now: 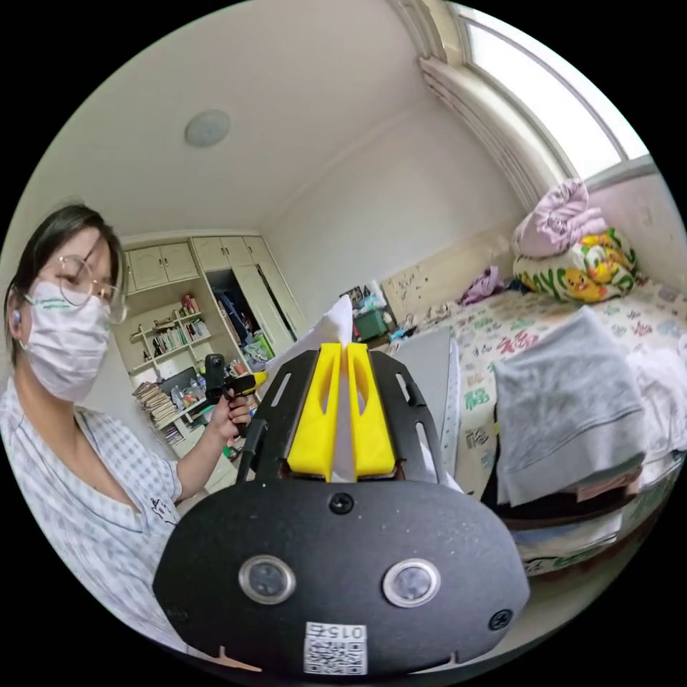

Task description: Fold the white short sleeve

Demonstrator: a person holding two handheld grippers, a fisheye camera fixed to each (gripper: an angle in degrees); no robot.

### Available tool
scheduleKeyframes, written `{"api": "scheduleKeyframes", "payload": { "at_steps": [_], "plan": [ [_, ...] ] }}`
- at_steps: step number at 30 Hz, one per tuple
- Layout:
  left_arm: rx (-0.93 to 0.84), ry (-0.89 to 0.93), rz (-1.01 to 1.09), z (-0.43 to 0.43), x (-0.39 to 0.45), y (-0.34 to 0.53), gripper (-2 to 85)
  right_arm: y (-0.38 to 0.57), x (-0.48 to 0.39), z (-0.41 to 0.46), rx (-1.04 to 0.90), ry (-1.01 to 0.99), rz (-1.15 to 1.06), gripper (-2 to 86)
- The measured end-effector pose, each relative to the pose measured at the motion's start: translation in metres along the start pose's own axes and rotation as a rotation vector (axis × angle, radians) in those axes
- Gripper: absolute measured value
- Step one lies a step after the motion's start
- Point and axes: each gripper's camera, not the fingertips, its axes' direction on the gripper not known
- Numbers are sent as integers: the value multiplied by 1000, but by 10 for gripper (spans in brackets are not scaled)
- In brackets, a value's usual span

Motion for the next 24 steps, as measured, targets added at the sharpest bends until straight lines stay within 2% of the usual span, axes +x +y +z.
{"api": "scheduleKeyframes", "payload": {
  "at_steps": [5,9,12,14,16,17,19,22,24],
  "plan": [
    [65,133,78,69,24,-96,11,-84,-21,-82,107,151,-160,2],
    [82,110,39,141,4,-156,12,-153,13,-78,65,326,-196,2],
    [83,22,-105,218,-41,-194,15,-214,78,-38,-60,465,-160,12],
    [66,-75,-290,282,-84,-202,20,-244,159,-12,-137,423,25,34],
    [-43,-210,-386,328,-110,-198,22,-243,210,-24,-52,297,171,46],
    [-122,-277,-452,350,-120,-192,21,-234,231,-38,-1,301,185,49],
    [-127,-198,-416,368,-113,-183,18,-211,255,-61,39,437,214,52],
    [-184,-86,-280,395,-73,-173,13,-151,309,-85,-110,729,304,64],
    [-247,-46,-167,416,-40,-171,12,-106,348,-93,-245,791,418,77]
  ]
}}
